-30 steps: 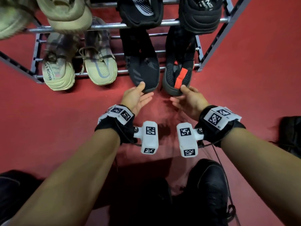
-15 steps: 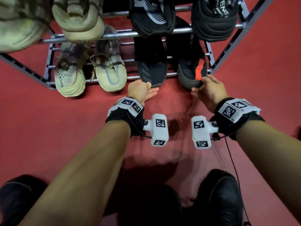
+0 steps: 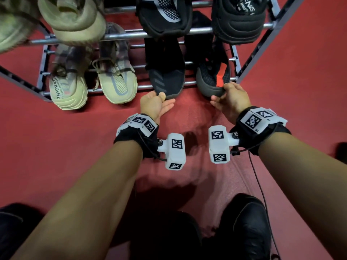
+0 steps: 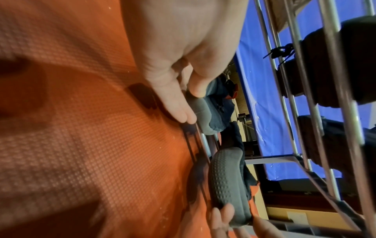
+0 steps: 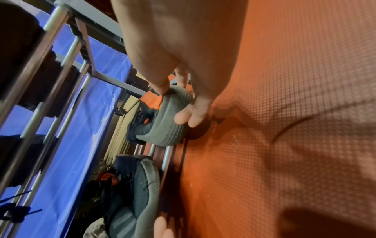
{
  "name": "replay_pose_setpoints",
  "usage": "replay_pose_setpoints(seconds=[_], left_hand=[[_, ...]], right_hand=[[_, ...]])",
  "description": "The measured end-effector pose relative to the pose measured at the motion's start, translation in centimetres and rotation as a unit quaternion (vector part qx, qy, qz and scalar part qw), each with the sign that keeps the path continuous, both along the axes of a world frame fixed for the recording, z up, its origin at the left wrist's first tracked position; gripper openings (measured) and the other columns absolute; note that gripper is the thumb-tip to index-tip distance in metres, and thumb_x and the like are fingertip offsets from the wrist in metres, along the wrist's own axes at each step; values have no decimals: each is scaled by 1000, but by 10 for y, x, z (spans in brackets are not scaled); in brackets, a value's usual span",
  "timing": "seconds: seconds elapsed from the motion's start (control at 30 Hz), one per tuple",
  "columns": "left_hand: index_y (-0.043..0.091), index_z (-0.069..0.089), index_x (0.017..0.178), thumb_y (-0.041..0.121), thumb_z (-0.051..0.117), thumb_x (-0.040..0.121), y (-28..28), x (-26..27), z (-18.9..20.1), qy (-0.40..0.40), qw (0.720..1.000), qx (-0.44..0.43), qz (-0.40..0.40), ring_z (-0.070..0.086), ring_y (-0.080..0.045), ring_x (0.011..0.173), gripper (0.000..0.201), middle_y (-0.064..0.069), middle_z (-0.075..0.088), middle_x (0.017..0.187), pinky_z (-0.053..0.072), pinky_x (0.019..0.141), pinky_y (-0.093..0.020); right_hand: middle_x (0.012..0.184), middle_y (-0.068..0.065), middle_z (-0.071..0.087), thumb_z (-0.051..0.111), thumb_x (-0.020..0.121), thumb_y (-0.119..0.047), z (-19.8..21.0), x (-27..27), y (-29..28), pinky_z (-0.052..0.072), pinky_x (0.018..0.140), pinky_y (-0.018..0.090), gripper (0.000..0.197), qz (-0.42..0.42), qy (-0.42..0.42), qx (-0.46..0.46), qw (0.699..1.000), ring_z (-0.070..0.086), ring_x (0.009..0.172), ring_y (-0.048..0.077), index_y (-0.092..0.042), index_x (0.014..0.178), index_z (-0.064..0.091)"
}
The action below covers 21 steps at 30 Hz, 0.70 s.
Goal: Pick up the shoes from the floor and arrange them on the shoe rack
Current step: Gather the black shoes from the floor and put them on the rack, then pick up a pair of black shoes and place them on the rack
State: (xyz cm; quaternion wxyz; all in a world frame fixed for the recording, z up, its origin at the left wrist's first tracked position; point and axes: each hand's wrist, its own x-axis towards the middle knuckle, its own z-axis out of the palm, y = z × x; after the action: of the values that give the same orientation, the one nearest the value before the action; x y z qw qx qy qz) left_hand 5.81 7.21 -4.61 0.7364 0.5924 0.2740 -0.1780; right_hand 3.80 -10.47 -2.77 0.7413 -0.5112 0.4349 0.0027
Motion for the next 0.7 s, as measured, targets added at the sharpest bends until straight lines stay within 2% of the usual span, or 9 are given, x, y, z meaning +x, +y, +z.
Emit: replay_pose_setpoints(seconds=[0.13,0.2,0.27,0.33,0.43,0.5,0.57,0.7], left_hand=[[0,42,137,9,39,100,3,-1,-4,-19,1000,9,-12,67,-13,81,38,-13,59,128,58,70,-19],[1,42,138,12,39,100,5,-2,-5,-28,999,23,-31,67,-12,81,39,-12,58,128,58,69,-19],[3,42,137,17,39,101,7,-3,-3,-27,997,37,-61,67,-12,80,39,-9,59,127,57,66,-20],[4,42,134,24,37,102,9,-5,0,-13,993,57,-101,65,-11,76,38,-8,61,121,57,64,-22],[12,45,125,25,37,101,14,-13,7,5,979,91,-183,62,-11,70,28,-2,64,103,53,66,-25],[17,51,113,22,40,100,13,-21,14,7,956,127,-266,61,-10,68,18,3,65,94,51,65,-23],[19,52,105,18,41,98,8,-33,21,-4,918,163,-362,58,-8,67,13,6,63,87,47,63,-21],[20,53,100,10,46,95,-2,-73,23,-30,805,185,-564,48,-9,62,13,3,58,83,34,54,-20]], right_hand=[[60,1,47,40,98,-12,-1,0,-3,51,57,29,14,22,3,-18,1000,52,40,12,-19,109,39],[49,-1,51,39,98,-15,0,-1,-5,50,59,29,12,43,7,-27,999,51,47,15,-19,109,40],[41,-3,51,39,98,-19,2,-3,-6,49,58,28,9,69,14,-34,997,53,46,14,-18,106,44],[53,3,51,40,98,-21,6,-9,-8,46,50,24,11,90,21,-51,994,53,36,11,-15,101,48],[63,6,45,40,98,-16,11,-25,-15,39,38,15,8,84,21,-68,994,48,29,11,-12,105,41],[64,4,48,40,98,-16,14,-39,-23,40,44,18,5,106,42,-104,988,50,38,12,-13,97,43],[67,1,51,40,98,-18,13,-55,-32,42,50,22,15,143,73,-148,976,51,51,13,-18,83,43],[71,-1,51,41,97,-17,10,-86,-53,43,52,23,11,157,106,-206,960,50,57,13,-20,86,43]])
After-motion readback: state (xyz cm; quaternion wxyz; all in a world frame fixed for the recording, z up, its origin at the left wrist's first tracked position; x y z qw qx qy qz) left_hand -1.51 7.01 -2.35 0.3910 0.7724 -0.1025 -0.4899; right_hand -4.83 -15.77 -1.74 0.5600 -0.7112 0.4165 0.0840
